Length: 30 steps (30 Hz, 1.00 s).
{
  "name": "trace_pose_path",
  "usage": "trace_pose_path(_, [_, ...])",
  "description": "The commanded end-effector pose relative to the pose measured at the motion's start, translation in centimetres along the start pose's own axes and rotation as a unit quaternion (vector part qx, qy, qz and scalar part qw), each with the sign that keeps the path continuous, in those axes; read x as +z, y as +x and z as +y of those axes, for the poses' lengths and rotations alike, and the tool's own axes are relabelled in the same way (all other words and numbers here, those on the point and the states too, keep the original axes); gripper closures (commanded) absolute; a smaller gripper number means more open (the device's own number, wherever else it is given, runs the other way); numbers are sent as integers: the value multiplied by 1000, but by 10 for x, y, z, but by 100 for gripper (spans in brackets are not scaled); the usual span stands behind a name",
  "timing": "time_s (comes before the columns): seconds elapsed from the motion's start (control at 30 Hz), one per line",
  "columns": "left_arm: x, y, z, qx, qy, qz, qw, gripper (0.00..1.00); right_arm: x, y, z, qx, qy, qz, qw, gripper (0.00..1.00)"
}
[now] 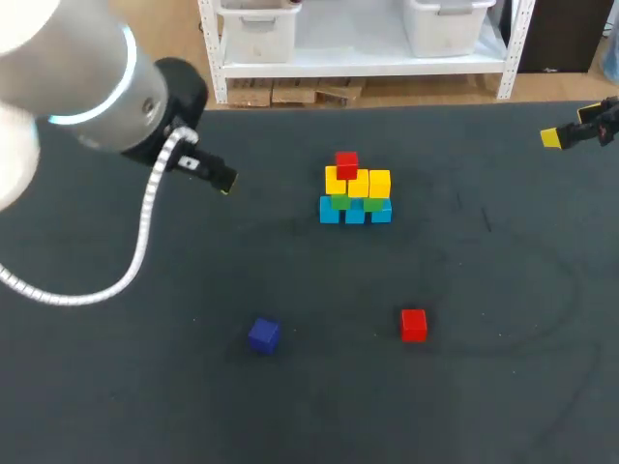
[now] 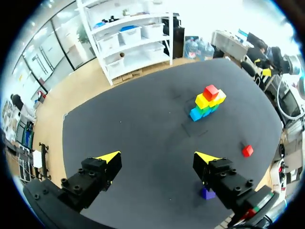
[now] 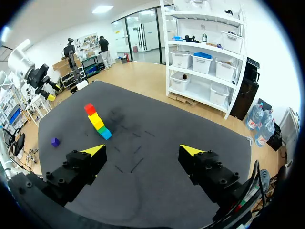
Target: Place the blue cubes, place green cubes on the blue cubes, place the yellow cubes on the green cubes, then place the red cubes on the yellow cubes, and place purple cube on the red cubes.
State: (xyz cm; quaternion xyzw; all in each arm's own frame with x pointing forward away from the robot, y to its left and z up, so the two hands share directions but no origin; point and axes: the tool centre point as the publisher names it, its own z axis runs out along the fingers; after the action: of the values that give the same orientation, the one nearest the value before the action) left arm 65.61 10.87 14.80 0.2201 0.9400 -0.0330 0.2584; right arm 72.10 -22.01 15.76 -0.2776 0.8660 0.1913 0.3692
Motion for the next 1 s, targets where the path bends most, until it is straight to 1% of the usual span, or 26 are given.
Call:
trace_pose_path(0.03, [-4,12,5,-6,5,-170,985,0,1,0,-1,0,-2,-1,1000,0])
trace_pose_path(0.1, [-3,11,6,-12,4,-181,983,0,1,0,-1,0,-2,-1,1000,0])
trace_pose_path(0.23, [-3,6,9,-27,13,-187,982,0,1,0,-1,0,-2,-1,1000,0])
trace_pose_path(0.53, [-9,-4,12,-24,18,-196,980,0,1,0,-1,0,-2,-1,1000,0])
trace_pose_path(0.8, [-10,-4,12,-27,28,-198,979,0,1,0,-1,0,-2,-1,1000,0])
trace_pose_path(0.9, [-10,-3,10,-17,47,-187,981,0,1,0,-1,0,-2,-1,1000,0])
trace_pose_path(1.0, [-10,-3,10,-17,47,-187,981,0,1,0,-1,0,-2,-1,1000,0])
